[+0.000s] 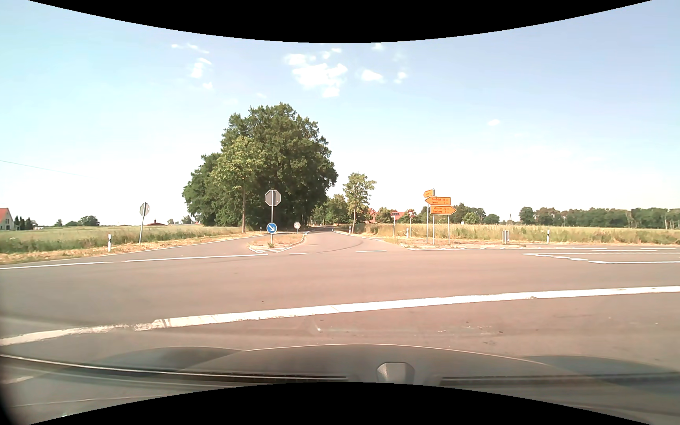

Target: Follow the waypoints while adhering to traffic rules and regulations

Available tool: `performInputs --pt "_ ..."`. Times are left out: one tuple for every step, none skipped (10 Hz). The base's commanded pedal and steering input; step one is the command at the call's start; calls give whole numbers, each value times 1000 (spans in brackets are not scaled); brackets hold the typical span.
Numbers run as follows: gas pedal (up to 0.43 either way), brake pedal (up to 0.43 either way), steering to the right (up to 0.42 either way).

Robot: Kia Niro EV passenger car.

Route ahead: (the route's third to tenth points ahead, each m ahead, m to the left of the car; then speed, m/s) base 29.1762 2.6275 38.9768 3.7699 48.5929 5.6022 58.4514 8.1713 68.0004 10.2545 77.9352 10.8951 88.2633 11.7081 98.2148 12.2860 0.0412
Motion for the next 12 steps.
performInputs --pt "0 6 -10" --pt "0 6 -10" --pt "0 6 -10" --pt "79 6 -10" --pt "130 6 -10" --pt "157 6 -10" --pt "189 6 -10" --pt "209 6 -10" --pt "240 6 -10" --pt "240 6 -10" --pt "240 6 -10" --pt "248 6 -10"
